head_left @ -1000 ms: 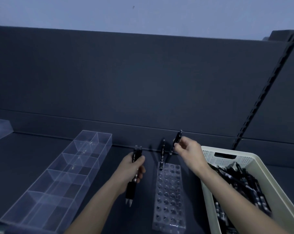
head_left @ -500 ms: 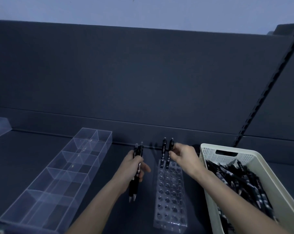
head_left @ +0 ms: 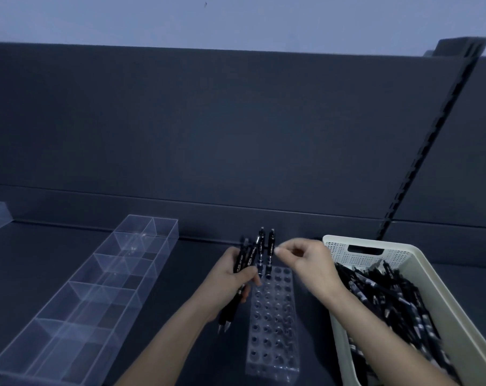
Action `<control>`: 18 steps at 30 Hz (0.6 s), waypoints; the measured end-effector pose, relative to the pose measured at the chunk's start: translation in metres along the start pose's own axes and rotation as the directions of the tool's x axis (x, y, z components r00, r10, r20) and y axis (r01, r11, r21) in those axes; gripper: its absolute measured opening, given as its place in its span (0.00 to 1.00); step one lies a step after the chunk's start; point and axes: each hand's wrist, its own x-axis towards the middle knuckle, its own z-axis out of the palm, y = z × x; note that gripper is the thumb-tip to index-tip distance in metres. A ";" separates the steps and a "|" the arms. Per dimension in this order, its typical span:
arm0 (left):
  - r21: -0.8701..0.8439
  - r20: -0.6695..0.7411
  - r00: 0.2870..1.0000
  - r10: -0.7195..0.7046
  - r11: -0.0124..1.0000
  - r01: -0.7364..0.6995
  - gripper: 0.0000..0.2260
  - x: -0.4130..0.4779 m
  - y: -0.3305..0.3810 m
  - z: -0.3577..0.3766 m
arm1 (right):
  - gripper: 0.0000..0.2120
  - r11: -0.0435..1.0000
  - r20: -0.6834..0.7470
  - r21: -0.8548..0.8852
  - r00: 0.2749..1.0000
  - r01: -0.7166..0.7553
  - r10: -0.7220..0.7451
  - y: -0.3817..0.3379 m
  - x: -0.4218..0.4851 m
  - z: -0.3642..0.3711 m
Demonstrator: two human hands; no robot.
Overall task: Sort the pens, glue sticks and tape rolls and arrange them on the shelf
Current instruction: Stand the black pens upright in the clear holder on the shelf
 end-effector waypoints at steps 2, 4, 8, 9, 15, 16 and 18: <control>0.021 0.030 0.999 0.013 1.000 -0.013 0.06 0.001 0.002 0.008 | 0.10 0.992 0.099 0.111 0.994 -0.064 0.053 -0.006 -0.004 0.001; 0.026 0.059 0.998 0.018 0.999 -0.020 0.07 0.003 0.004 0.015 | 0.15 0.984 0.162 0.149 0.984 -0.096 0.071 -0.007 -0.006 0.003; -0.049 0.088 0.996 -0.031 0.998 0.036 0.02 0.004 0.008 0.023 | 0.11 0.964 0.138 0.244 0.987 -0.108 0.076 -0.002 -0.004 -0.007; -0.049 0.056 0.997 -0.059 0.997 0.062 0.04 0.004 0.007 0.021 | 0.11 0.952 0.107 0.279 0.989 -0.125 0.099 -0.001 -0.003 -0.012; 0.246 -0.203 0.975 -0.086 0.960 0.136 0.11 0.000 -0.009 -0.007 | 0.13 0.982 -0.125 0.187 0.991 -0.017 0.041 0.001 0.015 -0.043; 0.271 -0.217 0.972 -0.092 0.951 0.150 0.12 0.000 -0.010 -0.009 | 0.12 0.992 -0.134 0.122 0.991 0.009 0.008 0.002 0.017 -0.041; 0.220 -0.212 0.967 -0.143 0.957 0.190 0.14 -0.001 -0.010 -0.009 | 0.09 0.998 -0.102 -0.034 0.993 0.053 -0.057 0.003 0.021 -0.035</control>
